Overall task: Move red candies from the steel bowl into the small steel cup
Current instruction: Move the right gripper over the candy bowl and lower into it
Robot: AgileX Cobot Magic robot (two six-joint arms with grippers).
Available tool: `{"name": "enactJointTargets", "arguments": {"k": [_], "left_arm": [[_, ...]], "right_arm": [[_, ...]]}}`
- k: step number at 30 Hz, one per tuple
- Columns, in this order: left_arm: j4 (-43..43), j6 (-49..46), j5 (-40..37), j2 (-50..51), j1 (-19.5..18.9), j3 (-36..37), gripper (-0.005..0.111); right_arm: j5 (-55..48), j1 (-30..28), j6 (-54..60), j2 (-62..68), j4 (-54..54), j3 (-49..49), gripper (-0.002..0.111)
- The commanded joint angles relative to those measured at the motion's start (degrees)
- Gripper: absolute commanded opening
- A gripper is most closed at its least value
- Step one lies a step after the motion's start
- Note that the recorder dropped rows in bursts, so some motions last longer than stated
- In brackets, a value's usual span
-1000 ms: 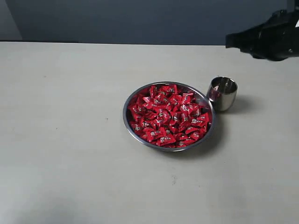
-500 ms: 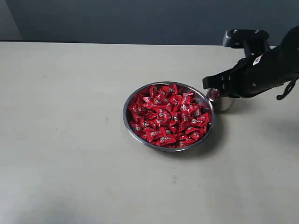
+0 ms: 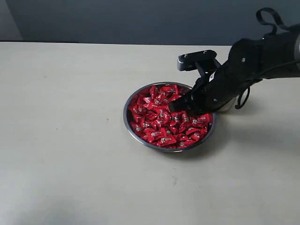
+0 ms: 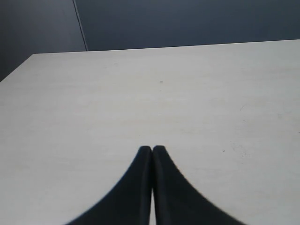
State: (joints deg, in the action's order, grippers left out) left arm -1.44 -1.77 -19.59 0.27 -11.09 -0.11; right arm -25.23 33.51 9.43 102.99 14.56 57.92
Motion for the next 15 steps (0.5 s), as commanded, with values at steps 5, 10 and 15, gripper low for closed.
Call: {"name": "enactJointTargets", "arguments": {"k": [5, 10, 15], "left_arm": [[-0.11, 0.08, 0.45, -0.27, 0.38, 0.11, 0.0], [-0.11, 0.08, 0.45, -0.27, 0.38, 0.11, 0.0], [-0.11, 0.08, 0.45, -0.27, 0.38, 0.11, 0.0]], "right_arm": [[-2.44, 0.8, 0.51, 2.53, 2.92, 5.15, 0.027], [-6.31, 1.18, 0.51, 5.05, 4.38, 8.61, 0.027], [-7.17, 2.57, 0.51, 7.78, 4.65, 10.64, 0.027]]}}
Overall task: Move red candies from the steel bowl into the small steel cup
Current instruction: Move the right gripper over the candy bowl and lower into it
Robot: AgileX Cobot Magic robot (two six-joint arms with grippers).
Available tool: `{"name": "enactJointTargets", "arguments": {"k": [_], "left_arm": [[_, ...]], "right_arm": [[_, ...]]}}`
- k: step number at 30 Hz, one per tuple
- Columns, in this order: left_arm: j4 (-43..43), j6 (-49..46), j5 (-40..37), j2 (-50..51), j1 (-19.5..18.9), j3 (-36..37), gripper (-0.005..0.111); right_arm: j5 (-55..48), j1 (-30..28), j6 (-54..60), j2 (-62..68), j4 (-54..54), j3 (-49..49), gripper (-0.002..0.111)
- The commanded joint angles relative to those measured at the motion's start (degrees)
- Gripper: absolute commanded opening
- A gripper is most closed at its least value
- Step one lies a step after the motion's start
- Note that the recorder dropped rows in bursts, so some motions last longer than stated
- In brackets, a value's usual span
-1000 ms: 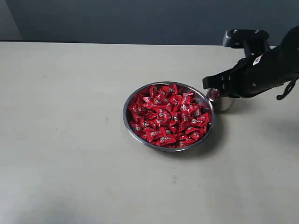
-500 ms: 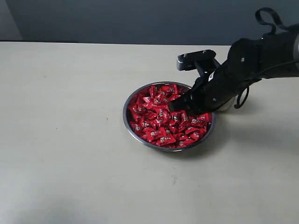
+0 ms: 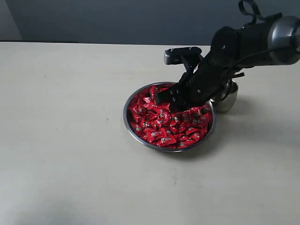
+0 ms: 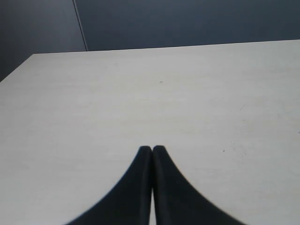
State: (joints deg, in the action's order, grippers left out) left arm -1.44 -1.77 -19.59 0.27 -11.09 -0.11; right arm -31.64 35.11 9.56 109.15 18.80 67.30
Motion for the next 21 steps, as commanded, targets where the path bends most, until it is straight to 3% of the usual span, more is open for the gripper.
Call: {"name": "enactJointTargets", "arguments": {"k": [1, 21], "left_arm": [[-0.11, 0.08, 0.45, -0.27, 0.38, 0.11, 0.0], [-0.11, 0.08, 0.45, -0.27, 0.38, 0.11, 0.0]], "right_arm": [[-0.78, 0.97, 0.39, 1.97, -0.07, 1.41, 0.027], [-6.18, 0.97, -0.53, 2.32, -1.71, 2.67, 0.027]]}}
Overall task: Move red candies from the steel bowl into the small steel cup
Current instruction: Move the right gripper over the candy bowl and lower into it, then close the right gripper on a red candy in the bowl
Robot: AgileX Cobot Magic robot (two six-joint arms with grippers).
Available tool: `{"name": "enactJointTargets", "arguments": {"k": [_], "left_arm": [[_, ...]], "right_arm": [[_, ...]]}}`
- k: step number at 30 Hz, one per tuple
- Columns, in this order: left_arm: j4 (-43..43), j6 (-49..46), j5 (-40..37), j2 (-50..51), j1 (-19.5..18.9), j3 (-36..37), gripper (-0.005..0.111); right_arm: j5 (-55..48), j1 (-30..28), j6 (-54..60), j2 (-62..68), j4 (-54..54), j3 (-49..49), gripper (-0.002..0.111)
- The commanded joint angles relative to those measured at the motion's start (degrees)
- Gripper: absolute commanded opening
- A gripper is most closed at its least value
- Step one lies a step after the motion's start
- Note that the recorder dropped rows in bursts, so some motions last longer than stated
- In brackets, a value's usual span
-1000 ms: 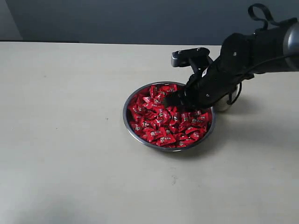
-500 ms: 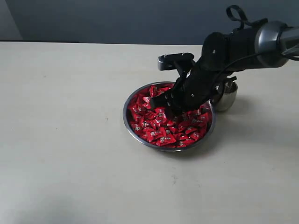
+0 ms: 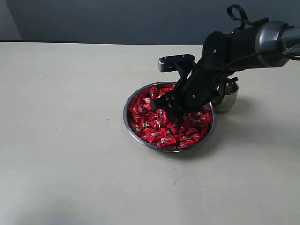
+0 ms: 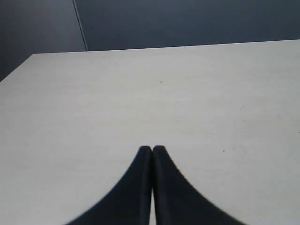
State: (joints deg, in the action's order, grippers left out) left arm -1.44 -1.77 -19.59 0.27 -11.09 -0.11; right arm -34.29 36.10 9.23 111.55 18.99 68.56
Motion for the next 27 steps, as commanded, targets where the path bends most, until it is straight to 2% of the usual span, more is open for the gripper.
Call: {"name": "enactJointTargets", "arguments": {"k": [1, 4, 12, 17, 27], "left_arm": [[-0.11, 0.08, 0.45, -0.27, 0.38, 0.11, 0.0], [-0.11, 0.08, 0.45, -0.27, 0.38, 0.11, 0.0], [-0.11, 0.08, 0.45, -0.27, 0.38, 0.11, 0.0], [-0.11, 0.08, 0.45, -0.27, 0.38, 0.11, 0.0], [-0.11, 0.08, 0.45, -0.27, 0.38, 0.11, 0.0]], "right_arm": [[-5.19, -0.02, -0.21, -0.07, -3.13, 2.15, 0.027], [-9.03, -0.02, -1.66, -0.07, -5.03, 4.37, 0.027], [-11.17, -0.02, -2.76, -0.07, -5.5, 7.59, 0.028], [-11.81, -0.02, -4.03, 0.01, -5.5, 8.39, 0.047], [-14.89, -0.02, -4.97, 3.95, -4.93, 8.39, 0.047]]}}
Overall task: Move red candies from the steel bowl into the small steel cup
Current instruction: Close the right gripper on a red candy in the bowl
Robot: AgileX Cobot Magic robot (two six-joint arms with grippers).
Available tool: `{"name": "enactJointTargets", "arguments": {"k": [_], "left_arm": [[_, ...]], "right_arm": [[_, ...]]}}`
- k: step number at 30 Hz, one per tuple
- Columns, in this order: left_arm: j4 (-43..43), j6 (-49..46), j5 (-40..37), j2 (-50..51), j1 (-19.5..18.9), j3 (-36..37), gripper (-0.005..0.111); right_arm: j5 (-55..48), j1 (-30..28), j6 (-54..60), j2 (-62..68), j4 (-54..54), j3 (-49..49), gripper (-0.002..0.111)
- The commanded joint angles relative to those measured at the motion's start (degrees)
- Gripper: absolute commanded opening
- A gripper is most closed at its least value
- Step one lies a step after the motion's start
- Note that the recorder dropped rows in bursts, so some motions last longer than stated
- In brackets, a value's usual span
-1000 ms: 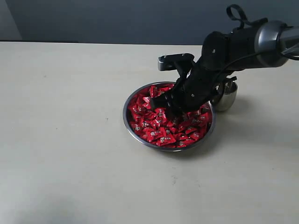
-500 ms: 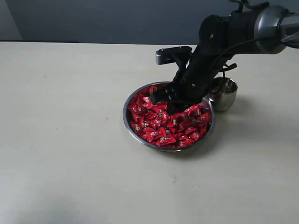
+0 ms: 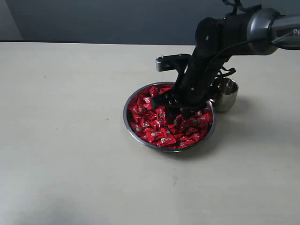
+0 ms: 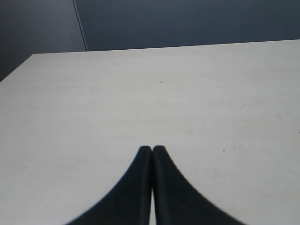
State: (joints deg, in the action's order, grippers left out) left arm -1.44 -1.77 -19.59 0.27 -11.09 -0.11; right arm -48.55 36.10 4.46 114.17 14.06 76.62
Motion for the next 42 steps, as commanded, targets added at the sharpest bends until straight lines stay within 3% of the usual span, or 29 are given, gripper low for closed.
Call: {"name": "enactJointTargets", "arguments": {"k": [1, 10, 42], "left_arm": [[-0.11, 0.08, 0.45, -0.27, 0.38, 0.11, 0.0], [-0.11, 0.08, 0.45, -0.27, 0.38, 0.11, 0.0], [-0.11, 0.08, 0.45, -0.27, 0.38, 0.11, 0.0]], "right_arm": [[-0.39, -0.02, -0.19, 1.45, 0.0, 0.33, 0.047], [4.44, -0.02, -0.45, 1.98, 0.99, 0.33, 0.047], [-0.55, -0.02, -0.59, 2.72, -3.83, 0.33, 0.047]]}}
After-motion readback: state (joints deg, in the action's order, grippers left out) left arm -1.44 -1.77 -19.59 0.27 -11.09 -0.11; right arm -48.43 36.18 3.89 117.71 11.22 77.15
